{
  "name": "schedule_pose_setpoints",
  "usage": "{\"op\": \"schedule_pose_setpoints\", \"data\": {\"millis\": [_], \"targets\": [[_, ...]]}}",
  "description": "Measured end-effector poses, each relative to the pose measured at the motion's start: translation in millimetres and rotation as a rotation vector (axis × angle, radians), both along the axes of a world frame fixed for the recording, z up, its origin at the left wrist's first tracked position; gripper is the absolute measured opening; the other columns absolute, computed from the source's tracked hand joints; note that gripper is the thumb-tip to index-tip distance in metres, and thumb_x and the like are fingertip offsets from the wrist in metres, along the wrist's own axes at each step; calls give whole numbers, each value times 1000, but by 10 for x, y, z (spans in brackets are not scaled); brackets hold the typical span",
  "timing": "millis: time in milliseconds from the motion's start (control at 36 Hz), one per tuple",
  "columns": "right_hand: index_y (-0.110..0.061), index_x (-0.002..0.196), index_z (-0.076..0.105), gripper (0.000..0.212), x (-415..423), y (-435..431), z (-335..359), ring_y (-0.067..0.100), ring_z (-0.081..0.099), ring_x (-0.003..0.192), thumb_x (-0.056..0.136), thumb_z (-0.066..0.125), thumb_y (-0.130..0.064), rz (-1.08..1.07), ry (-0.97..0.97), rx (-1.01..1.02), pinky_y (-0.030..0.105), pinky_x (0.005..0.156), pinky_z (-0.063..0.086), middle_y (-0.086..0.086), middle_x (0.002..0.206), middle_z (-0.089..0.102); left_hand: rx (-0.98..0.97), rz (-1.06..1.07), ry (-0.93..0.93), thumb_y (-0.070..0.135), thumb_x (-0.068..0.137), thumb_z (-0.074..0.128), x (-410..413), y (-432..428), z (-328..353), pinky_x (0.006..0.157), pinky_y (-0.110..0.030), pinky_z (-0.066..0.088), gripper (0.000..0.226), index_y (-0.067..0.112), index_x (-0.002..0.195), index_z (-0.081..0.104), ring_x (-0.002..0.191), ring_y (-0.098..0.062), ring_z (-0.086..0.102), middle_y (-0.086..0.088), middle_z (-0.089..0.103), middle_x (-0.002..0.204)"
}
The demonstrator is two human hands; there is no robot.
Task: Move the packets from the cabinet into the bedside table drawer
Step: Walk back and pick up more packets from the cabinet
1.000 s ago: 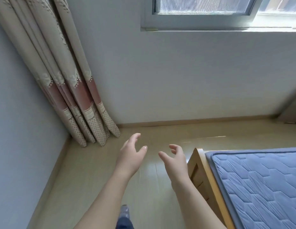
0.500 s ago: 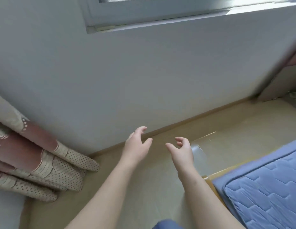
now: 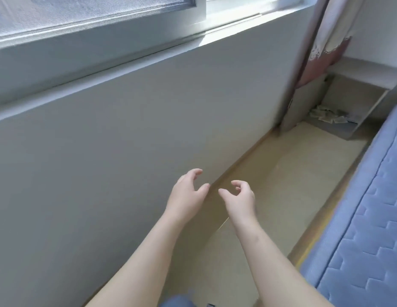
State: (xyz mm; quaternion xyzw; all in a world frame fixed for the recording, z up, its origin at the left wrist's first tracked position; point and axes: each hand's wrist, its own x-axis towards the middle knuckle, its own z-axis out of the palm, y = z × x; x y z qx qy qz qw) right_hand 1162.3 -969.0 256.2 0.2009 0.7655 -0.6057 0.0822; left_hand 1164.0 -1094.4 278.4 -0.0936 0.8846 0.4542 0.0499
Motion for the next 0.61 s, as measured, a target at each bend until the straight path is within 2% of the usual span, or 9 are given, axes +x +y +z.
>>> {"op": "schedule_pose_setpoints", "data": {"millis": [83, 306, 444, 611], "targets": [[-22, 125, 46, 39, -463, 276, -16, 15, 46, 100, 89, 58, -24, -76, -1, 24, 25, 76, 34, -3, 131, 41, 8, -63, -36, 28, 95, 51, -544, 207, -76, 92, -20, 32, 43, 27, 136, 42, 127, -9, 42, 8, 44, 139], [-21, 125, 47, 38, -1848, 1033, -218, 15, 44, 102, 89, 60, -23, -316, -29, -2, 26, 81, 32, -1, 131, 44, 17, -246, -40, 27, 94, 52, -2269, 913, -251, 93, -21, 34, 41, 25, 134, 45, 125, -12, 45, 5, 47, 138], [-23, 125, 47, 40, -2774, 1404, -138, 14, 45, 104, 88, 60, -24, -387, -43, -15, 26, 80, 33, -2, 130, 43, 26, -360, -43, 27, 93, 52, -3301, 1389, -173, 95, -22, 35, 42, 25, 134, 46, 123, -11, 46, 5, 48, 137], [-21, 127, 47, 42, -3671, 2107, -98, 12, 45, 105, 88, 61, -23, -578, -6, -71, 26, 82, 32, -4, 129, 45, 5, -542, -67, 29, 93, 52, -4332, 2166, -106, 94, -22, 37, 42, 26, 135, 45, 118, -10, 48, 7, 47, 137]]}}
